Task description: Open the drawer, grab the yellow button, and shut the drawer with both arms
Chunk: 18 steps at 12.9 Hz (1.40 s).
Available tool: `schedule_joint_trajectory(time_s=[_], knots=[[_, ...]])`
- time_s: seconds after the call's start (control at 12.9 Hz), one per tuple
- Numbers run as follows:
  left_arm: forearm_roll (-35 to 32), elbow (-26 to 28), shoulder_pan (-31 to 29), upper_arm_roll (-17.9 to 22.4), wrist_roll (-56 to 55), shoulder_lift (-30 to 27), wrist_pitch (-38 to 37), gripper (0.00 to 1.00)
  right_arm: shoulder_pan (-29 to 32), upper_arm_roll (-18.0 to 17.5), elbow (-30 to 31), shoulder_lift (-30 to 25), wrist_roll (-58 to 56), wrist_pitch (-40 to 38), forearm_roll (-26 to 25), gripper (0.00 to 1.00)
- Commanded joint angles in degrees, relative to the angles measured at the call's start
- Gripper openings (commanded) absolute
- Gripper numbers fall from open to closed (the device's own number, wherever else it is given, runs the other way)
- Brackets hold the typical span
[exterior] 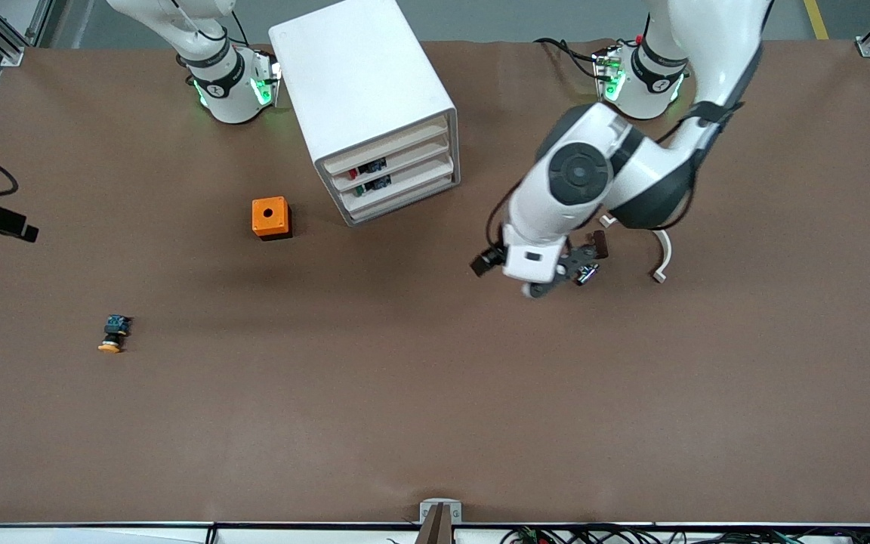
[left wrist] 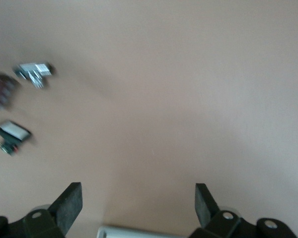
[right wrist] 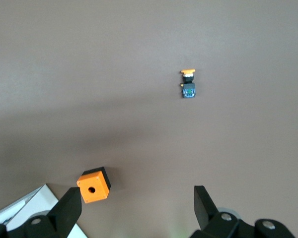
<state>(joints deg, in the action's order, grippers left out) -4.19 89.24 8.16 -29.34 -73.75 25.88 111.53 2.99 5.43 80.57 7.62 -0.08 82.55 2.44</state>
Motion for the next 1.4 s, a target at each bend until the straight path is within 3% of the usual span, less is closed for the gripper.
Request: schedule_joint_trajectory(time_s=[0.0,0.16,0.47,0.7,1.01,1.17,1.32], knots=[[-4.66,0.94,-4.28,-0.63,0.62,-4.34,-4.11,1.0,-0.27,-0.33,10.02,-9.1,0.78,2.18,0.11,1.0],[-7.05,0.93,-6.48,-0.54,4.38,-5.84,-7.1,1.0,-0.27,-0.33,12.85,-12.01,-1.49,3.5,0.11,1.0],[-7.85,0.85,-13.07,-0.72,17.64,-11.28,-12.9,1.0,-0.79,-0.42,12.94,-12.72,-3.0,4.47,-0.51,1.0],[-7.85,-1.34,-14.48,-0.63,24.85,-15.24,-19.75,1.0,-0.79,-0.33,13.12,-12.63,-3.26,4.82,-0.51,1.0],[-6.89,-2.23,-18.88,-0.11,36.72,-18.58,-22.32,1.0,-0.44,-0.24,14.26,-12.81,-5.55,5.35,-0.86,1.0],[-5.32,-1.18,-16.44,5.84,43.74,-21.82,-22.5,1.0,-0.62,-0.15,14.35,-12.81,-5.55,5.35,-0.86,1.0],[0.91,1.63,-14.24,13.05,51.47,-26.21,-22.76,1.0,-0.79,-0.15,14.44,-12.9,-5.55,5.35,-0.86,1.0]])
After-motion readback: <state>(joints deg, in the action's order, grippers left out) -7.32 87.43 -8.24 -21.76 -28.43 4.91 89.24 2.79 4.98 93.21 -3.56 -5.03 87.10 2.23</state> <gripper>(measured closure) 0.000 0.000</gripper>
